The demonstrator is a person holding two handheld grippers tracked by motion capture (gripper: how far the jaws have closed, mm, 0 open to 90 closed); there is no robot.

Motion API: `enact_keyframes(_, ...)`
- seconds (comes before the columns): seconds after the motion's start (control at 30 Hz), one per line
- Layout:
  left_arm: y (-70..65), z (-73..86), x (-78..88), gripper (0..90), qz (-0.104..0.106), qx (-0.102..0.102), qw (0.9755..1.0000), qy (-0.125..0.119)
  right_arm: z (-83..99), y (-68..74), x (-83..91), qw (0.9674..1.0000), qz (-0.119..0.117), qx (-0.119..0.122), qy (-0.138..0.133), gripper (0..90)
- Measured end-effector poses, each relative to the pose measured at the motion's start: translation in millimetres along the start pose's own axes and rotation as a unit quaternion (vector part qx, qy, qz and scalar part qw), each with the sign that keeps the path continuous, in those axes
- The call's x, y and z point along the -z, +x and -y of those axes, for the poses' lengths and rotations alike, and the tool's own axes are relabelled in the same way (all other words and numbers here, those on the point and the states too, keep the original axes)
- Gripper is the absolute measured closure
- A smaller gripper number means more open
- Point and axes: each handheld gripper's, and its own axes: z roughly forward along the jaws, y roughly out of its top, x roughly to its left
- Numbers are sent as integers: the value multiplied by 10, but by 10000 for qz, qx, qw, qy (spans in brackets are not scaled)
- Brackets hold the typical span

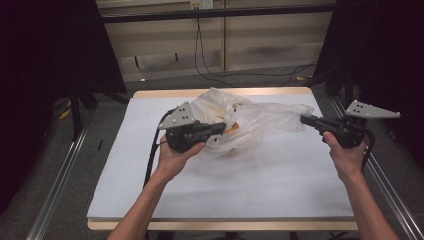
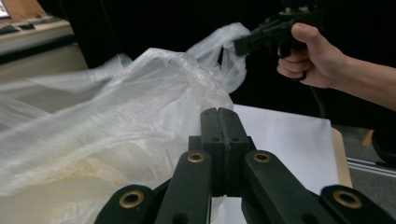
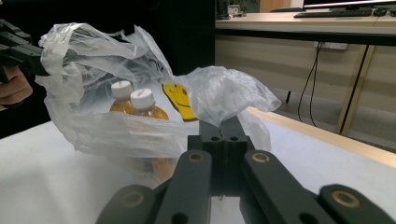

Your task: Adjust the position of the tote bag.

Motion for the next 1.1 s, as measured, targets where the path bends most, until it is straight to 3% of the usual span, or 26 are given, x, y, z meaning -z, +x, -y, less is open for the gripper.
enact_keyframes(0.23,209,-64,223,900,-321,75,9994,-60,-168,55,-84,9999,-71,146,-43,900)
enact_keyframes(0.5,340,-175,481,900,-573,97,9981,-219,-408,94,-214,9993,-243,250,-124,900)
enact_keyframes(0.67,466,-234,682,900,-843,129,9960,-260,-562,129,-287,9989,-262,359,-112,900)
enact_keyframes(1.1,635,-374,1026,900,-1264,71,9914,-334,-877,186,-348,9980,-246,506,-275,900)
